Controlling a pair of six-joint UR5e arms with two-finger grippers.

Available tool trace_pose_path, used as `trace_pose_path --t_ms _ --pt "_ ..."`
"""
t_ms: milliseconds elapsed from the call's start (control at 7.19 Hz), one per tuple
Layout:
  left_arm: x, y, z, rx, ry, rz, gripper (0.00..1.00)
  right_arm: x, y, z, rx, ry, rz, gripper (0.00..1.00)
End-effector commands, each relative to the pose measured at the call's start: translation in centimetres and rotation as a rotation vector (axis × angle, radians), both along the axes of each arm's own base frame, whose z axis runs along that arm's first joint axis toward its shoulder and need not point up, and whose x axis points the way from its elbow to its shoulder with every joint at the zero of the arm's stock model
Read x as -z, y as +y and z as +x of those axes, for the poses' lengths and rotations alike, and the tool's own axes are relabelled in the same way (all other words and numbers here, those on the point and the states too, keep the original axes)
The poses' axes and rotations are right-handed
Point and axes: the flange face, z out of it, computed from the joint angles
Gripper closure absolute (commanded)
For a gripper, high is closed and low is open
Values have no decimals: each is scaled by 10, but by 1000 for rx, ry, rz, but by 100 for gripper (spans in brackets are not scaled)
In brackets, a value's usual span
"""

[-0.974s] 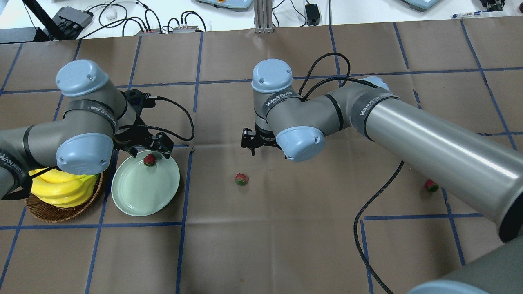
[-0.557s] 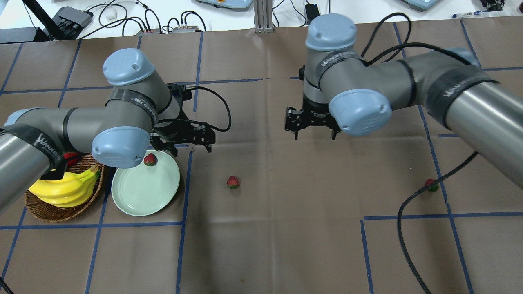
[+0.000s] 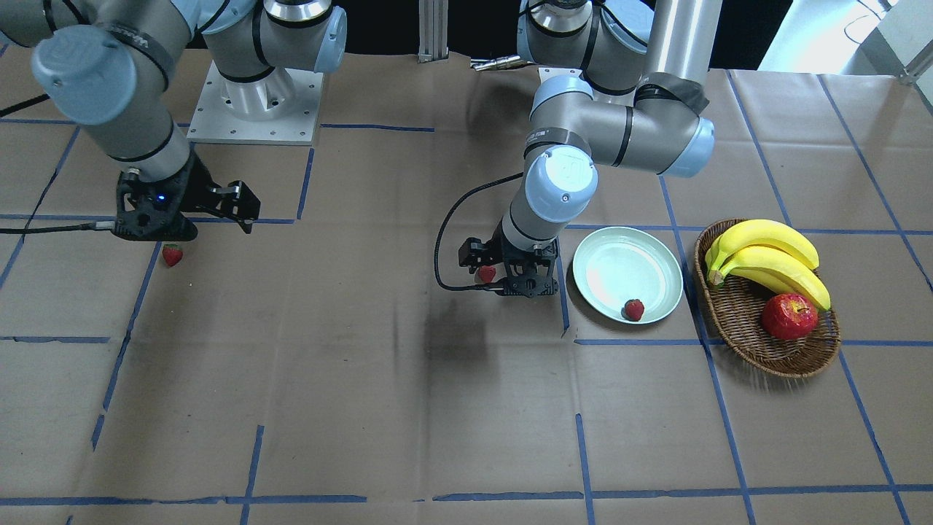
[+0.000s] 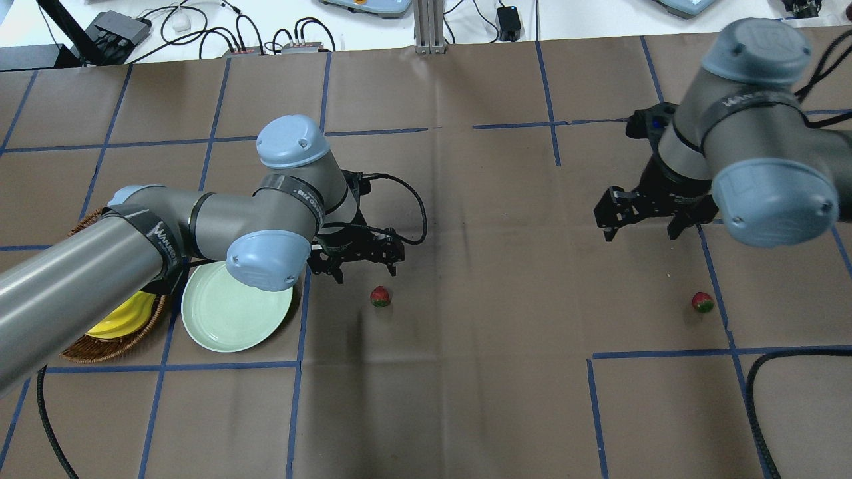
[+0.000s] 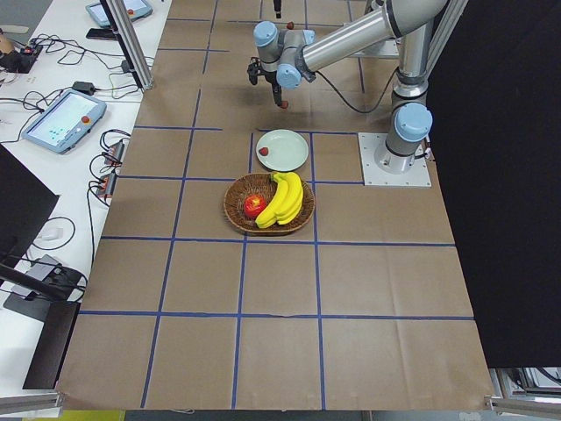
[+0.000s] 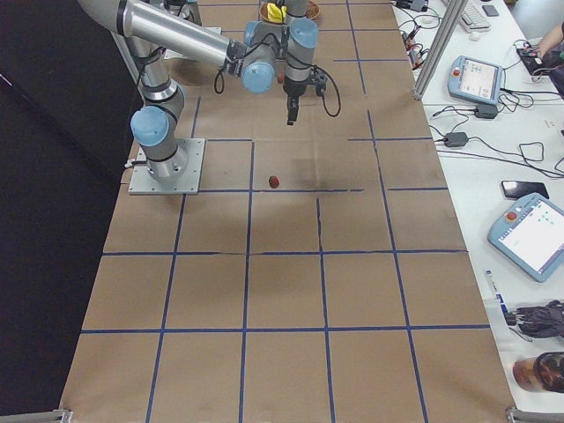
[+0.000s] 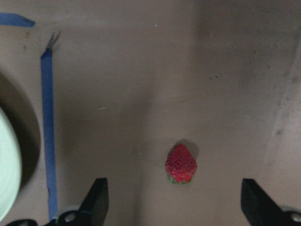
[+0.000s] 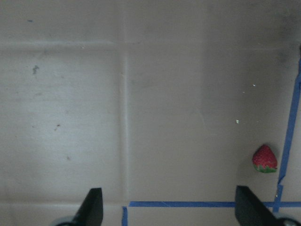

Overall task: Collect all strawberries into plate
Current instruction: 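Move left gripper over the center strawberry while right reaches the last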

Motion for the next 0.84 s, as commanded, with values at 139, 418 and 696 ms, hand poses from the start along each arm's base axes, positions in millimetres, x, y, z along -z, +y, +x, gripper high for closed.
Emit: trace_pose_path --t_ms 139,418,696 --pt "39 6 -4 11 -11 43 1 24 32 -81 -36 21 -32 0" --pt "41 6 -4 -4 -12 47 20 35 40 -122 -18 20 -31 0" --pt "42 6 -5 -6 -4 50 33 61 39 -125 0 17 -24 0"
